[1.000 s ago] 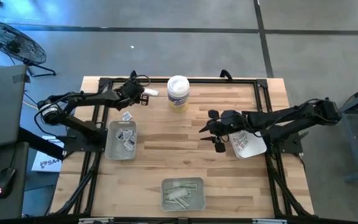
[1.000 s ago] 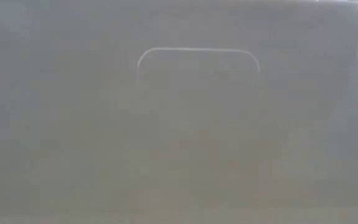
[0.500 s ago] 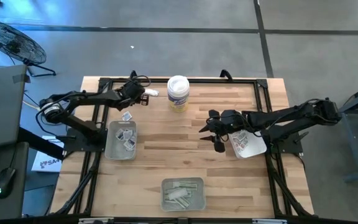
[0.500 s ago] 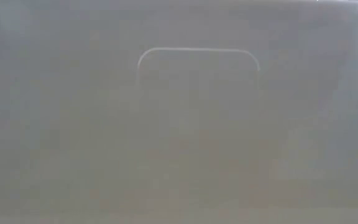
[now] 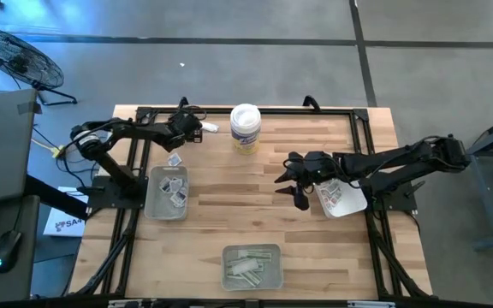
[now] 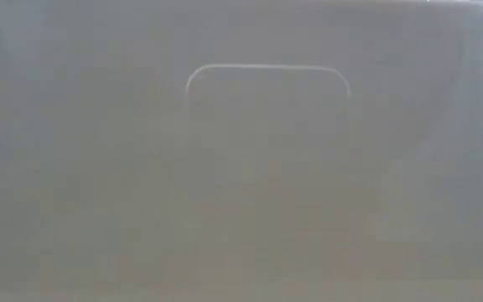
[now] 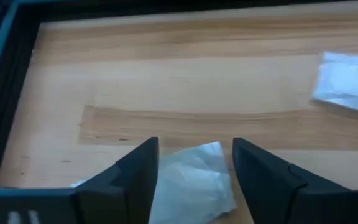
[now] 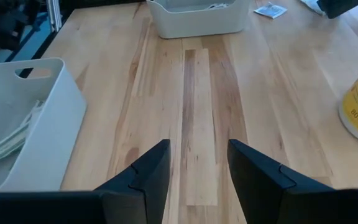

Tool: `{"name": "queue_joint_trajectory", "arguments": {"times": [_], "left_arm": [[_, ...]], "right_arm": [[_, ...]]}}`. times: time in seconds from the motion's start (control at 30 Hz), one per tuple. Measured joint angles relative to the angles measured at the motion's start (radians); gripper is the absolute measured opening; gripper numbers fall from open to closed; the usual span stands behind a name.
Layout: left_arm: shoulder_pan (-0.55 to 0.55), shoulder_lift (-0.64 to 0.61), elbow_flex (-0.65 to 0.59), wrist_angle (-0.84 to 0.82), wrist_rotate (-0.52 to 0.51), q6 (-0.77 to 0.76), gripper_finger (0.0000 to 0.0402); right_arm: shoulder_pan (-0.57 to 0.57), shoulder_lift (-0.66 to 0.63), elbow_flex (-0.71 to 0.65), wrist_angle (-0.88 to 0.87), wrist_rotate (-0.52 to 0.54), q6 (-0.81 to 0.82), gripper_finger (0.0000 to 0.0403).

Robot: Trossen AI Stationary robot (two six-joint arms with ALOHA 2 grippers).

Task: Pick & Place First Aid Supplies
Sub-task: Put the green bandage pack into the bottom gray bin

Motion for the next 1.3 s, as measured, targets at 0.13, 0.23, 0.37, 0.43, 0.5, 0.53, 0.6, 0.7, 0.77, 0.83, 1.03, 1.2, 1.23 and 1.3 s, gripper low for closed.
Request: {"name": "queue_joint_trajectory", "arguments": {"times": [0.13,0.23,0.37,0.43,0.5,0.53,0.6,0.7,0.77,0.83,1.03,1.2,1.23,1.3], "left_arm": [[0.011,0.037,0.005,0.0,0.001,-0.023,0.0176],[0.0,0.048,0.003,0.025,-0.001,-0.019,0.0159],[-0.002,0.049,0.002,0.044,-0.017,-0.017,0.0128],[-0.001,0.049,0.003,0.042,-0.013,-0.017,0.0107],[-0.001,0.05,0.004,0.038,-0.008,-0.017,0.0084],[-0.001,0.05,0.004,0.037,-0.003,-0.017,0.0073],[-0.001,0.05,0.003,0.036,0.005,-0.017,0.0052],[-0.001,0.051,0.003,0.034,0.007,-0.016,0.0028],[0.0,0.051,0.002,0.032,0.008,-0.016,0.0016],[0.0,0.051,0.002,0.03,0.007,-0.016,0.0008],[-0.019,0.027,-0.002,0.027,0.004,-0.004,0.0001],[-0.071,-0.015,-0.004,0.047,0.023,0.012,0.0001],[-0.086,-0.024,-0.004,0.051,0.028,0.013,0.0001],[-0.122,-0.046,-0.004,0.05,0.041,0.019,0.0001]], "right_arm": [[0.0,0.0,0.0,0.0,0.0,0.0,0.0153],[0.0,0.0,0.0,0.0,0.0,0.004,0.0153],[0.0,0.0,0.0,0.0,0.001,0.012,0.0153],[0.0,0.0,0.0,-0.001,0.001,0.026,0.0153],[0.0,0.0,0.0,-0.002,0.001,0.033,0.0153],[0.0,0.0,0.0,-0.003,0.001,0.036,0.0153],[0.0,0.0,0.0,-0.006,0.001,0.041,0.0153],[0.0,0.0,0.0,-0.009,0.001,0.053,0.0153],[0.0,0.0,0.0,-0.009,0.001,0.069,0.0153],[0.002,0.0,0.0,-0.011,0.001,0.072,0.0153],[0.028,0.0,0.0,-0.013,0.002,0.093,0.0153],[0.052,0.0,0.0,-0.012,0.008,0.093,0.0153],[0.056,0.0,0.0,-0.012,0.014,0.093,0.0153],[0.059,0.0,0.0,-0.012,0.022,0.093,0.0153]]}}
